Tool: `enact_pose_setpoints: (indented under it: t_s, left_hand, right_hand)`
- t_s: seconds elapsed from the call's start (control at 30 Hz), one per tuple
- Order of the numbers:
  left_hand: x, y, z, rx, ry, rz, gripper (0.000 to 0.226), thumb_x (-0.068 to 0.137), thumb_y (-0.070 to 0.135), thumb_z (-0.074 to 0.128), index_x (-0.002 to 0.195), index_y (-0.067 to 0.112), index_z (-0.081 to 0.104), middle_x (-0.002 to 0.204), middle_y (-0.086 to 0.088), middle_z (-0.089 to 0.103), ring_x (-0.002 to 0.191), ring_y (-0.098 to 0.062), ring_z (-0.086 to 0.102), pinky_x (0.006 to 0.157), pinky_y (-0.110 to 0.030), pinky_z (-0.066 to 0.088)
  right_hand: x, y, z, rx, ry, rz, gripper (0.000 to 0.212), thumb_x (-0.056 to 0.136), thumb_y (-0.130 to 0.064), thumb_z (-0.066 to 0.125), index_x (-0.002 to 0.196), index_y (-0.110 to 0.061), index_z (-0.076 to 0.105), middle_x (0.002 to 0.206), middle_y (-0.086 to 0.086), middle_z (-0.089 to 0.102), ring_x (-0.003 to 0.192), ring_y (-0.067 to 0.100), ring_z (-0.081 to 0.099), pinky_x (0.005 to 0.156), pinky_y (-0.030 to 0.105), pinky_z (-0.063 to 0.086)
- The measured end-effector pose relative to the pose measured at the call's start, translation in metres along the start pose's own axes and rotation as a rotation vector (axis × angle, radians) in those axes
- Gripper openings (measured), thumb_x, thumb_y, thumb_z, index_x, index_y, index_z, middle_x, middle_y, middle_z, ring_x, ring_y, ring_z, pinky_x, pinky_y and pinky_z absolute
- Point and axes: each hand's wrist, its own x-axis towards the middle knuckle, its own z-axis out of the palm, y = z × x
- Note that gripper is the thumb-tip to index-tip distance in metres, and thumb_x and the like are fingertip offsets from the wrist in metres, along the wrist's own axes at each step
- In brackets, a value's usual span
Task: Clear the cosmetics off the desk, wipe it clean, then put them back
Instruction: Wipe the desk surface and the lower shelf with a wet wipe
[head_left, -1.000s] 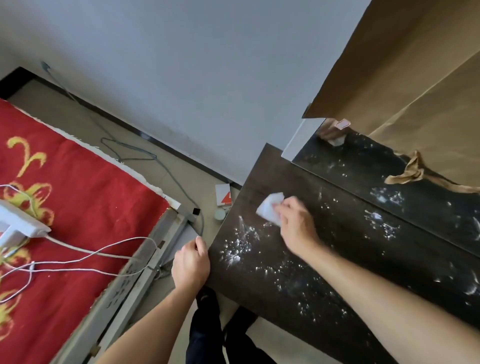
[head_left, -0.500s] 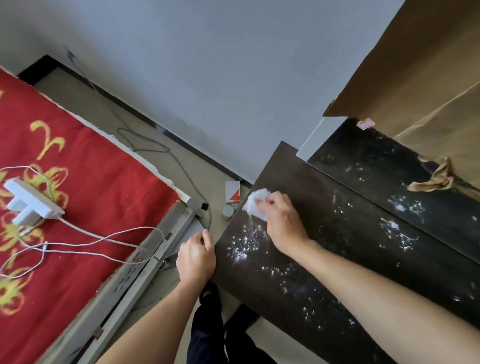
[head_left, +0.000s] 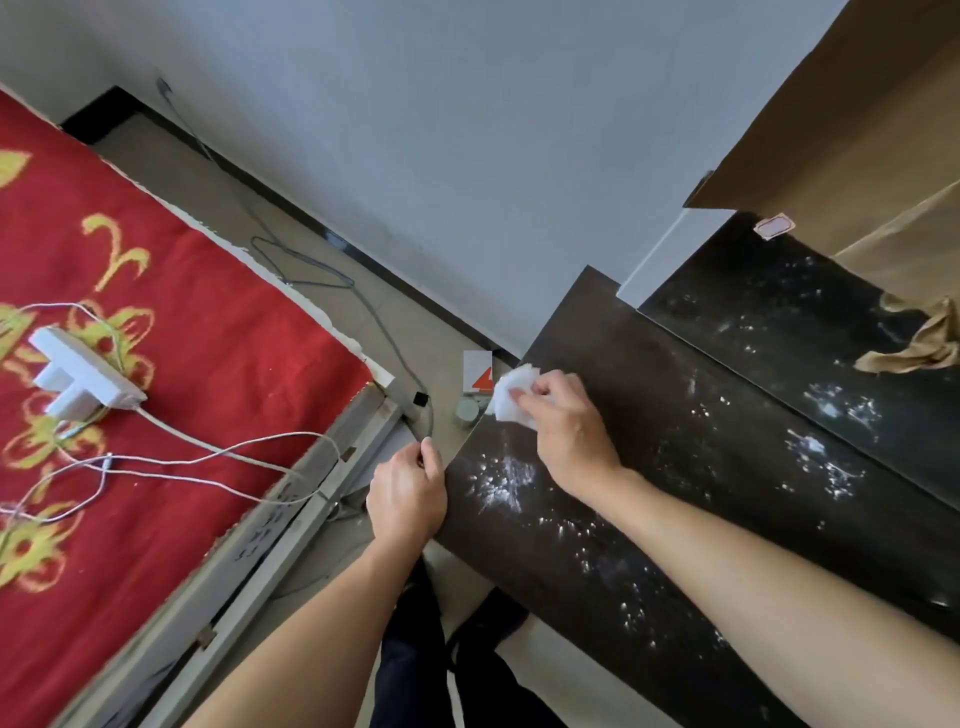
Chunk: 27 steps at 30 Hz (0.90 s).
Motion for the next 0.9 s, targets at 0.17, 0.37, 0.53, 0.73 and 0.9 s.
enact_pose_setpoints:
  t_s: [0.17,0.37,0.53,0.73,0.9]
  left_hand:
    - [-0.003,0.003,-0.004,0.01,-0.033,0.002,0.045,0.095,0.038,0.03,0.066,0.012,0.05,0.071,-0.007,0.059,0.073,-0.028,0.055,0.066,-0.036,0.043]
    - [-0.001,0.0,-0.003,-0.002,-0.053,0.007,0.042,0.094,0.037,0.03,0.065,0.013,0.05,0.071,-0.007,0.059,0.073,-0.028,0.054,0.064,-0.036,0.04]
    - [-0.001,-0.004,-0.007,-0.075,-0.134,0.007,0.047,0.095,0.038,0.032,0.063,0.007,0.047,0.068,-0.008,0.057,0.067,-0.025,0.053,0.058,-0.033,0.034]
    - [0.001,-0.035,-0.025,-0.147,-0.42,0.03,0.036,0.093,0.024,0.047,0.069,-0.001,0.057,0.065,-0.012,0.055,0.064,-0.028,0.052,0.058,-0.033,0.043]
    - [0.005,-0.055,-0.04,-0.144,-0.591,0.062,0.027,0.092,0.009,0.049,0.1,0.02,0.073,0.091,-0.002,0.071,0.082,-0.018,0.065,0.071,-0.027,0.052]
  right_hand:
    - [-0.065,0.001,-0.03,0.134,-0.257,-0.145,0.027,0.081,0.004,0.059,0.097,-0.013,0.073,0.089,0.001,0.053,0.085,0.017,0.047,0.068,0.039,0.051]
    - [0.019,0.012,-0.042,0.121,0.111,0.355,0.024,0.088,-0.002,0.052,0.105,-0.01,0.068,0.103,0.01,0.051,0.093,0.026,0.051,0.083,0.035,0.047]
    - [0.001,-0.026,-0.008,-0.076,0.066,0.24,0.043,0.076,0.011,0.058,0.113,-0.009,0.065,0.106,0.012,0.053,0.093,0.027,0.046,0.08,0.037,0.047]
    - [-0.087,-0.055,-0.006,0.149,-0.233,0.056,0.029,0.085,0.002,0.059,0.106,-0.014,0.071,0.089,-0.002,0.052,0.085,0.017,0.048,0.075,0.026,0.045]
    - [-0.01,-0.035,-0.019,0.121,0.037,0.462,0.028,0.093,-0.007,0.05,0.116,-0.012,0.065,0.11,0.01,0.055,0.1,0.025,0.055,0.091,0.035,0.049]
